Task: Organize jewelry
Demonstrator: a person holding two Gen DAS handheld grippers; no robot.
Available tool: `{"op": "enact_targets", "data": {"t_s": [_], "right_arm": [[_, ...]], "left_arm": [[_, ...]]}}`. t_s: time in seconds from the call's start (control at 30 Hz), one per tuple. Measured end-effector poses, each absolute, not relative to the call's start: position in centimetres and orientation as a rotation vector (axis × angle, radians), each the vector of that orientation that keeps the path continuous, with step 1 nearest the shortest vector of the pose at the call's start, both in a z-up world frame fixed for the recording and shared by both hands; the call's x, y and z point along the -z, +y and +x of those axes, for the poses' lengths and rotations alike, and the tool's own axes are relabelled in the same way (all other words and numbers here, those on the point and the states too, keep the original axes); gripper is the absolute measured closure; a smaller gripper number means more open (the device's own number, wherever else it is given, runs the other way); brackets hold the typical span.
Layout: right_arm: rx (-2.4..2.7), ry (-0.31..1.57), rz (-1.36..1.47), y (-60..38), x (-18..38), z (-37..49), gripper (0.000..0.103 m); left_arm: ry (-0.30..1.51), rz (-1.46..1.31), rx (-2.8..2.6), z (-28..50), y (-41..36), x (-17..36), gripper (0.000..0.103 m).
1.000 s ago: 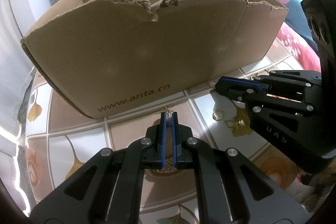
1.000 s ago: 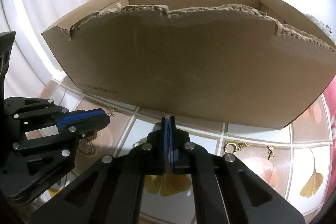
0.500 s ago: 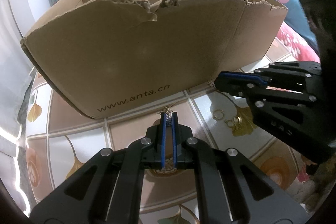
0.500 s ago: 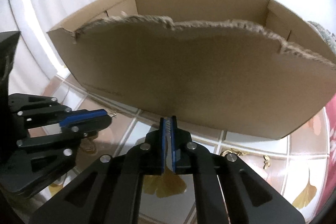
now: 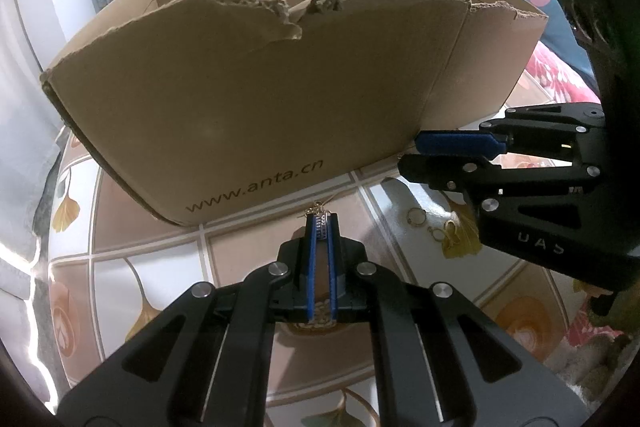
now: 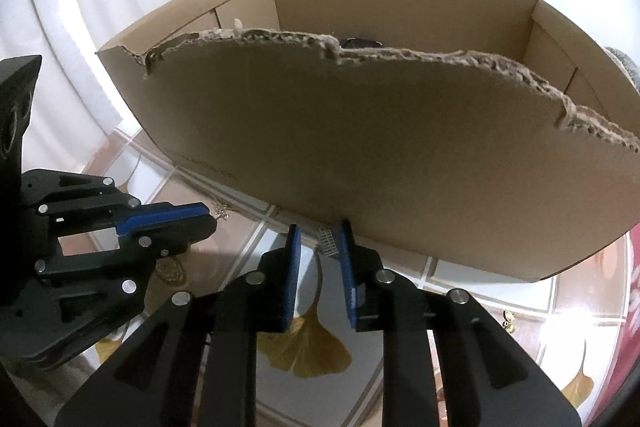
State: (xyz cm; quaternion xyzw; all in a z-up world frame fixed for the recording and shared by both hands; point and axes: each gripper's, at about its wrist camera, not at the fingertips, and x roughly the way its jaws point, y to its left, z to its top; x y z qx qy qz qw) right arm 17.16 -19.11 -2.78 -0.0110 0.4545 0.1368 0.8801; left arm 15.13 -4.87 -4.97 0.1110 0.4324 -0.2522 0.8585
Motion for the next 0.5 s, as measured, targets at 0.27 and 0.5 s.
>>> {"op": "enact_targets", "data": {"t_s": [0.27,0.5], "right_arm": [[-0.277,0.967,-0.051,-18.6,2.9,17.7,0.086],[-0.288,0.992,0.015,-18.7,3.1,18.3,0.098]], "left_arm": [[0.908,0.233,0.529,15.1,-4.9,5.0,0.098],[0.908,0.233,0.527,15.0,-5.1,5.0,0.098]]}}
